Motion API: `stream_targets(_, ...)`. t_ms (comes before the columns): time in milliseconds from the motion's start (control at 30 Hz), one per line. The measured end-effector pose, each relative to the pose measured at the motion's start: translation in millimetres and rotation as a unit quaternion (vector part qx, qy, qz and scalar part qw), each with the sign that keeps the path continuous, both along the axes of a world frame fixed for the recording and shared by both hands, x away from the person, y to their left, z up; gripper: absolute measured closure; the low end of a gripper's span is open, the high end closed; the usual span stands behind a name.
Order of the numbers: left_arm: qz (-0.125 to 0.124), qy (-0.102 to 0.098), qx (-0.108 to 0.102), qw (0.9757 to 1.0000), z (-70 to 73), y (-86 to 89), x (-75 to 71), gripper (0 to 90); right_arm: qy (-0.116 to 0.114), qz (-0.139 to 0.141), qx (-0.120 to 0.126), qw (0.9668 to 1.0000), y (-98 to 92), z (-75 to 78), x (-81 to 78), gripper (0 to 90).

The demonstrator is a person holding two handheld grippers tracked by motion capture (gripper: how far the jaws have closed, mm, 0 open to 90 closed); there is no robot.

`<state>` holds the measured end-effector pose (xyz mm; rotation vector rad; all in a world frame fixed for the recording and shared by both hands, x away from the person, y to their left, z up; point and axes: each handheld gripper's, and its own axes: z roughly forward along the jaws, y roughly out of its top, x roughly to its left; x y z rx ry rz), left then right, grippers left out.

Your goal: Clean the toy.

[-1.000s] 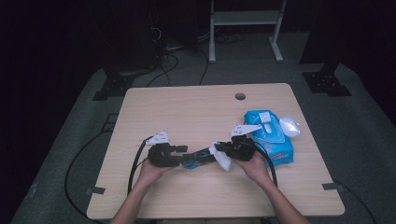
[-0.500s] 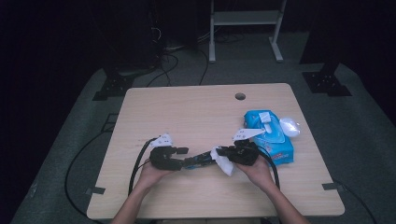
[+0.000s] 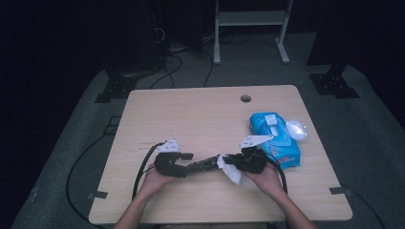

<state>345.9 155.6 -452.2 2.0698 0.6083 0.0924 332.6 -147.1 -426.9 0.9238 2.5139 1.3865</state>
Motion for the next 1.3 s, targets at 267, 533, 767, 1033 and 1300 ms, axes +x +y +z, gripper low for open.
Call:
stream_targets(267, -0.007, -0.021, 0.021, 0.9995, -7.1, -6.6, -1.5, 35.8, 0.008, -0.006, 0.001, 1.0, -0.2, -9.9, 0.8, 84.7)
stream_targets(533, -0.003, -0.029, 0.033, 0.999, -8.9, -7.8, -1.6, 30.2, -0.007, -0.026, -0.042, 0.9988, 27.1, -7.3, 43.7, 84.3)
stream_targets(767, -0.006, -0.043, 0.042, 0.9981, -9.4, -8.7, -5.0, 23.0, 0.01, -0.023, -0.044, 0.9987, 24.0, -18.5, 35.0, 84.3)
stream_targets(1033, -0.016, -0.056, 0.081, 0.995, -15.8, -15.2, -8.9, 15.7, 0.008, -0.029, -0.03, 0.9991, 18.5, -21.5, 21.9, 84.4)
stream_targets(1300, -0.011, -0.061, 0.118, 0.9911, -23.0, -16.4, -4.6, 23.2, 0.0, -0.035, -0.027, 0.999, 17.3, -23.7, 18.6, 84.4)
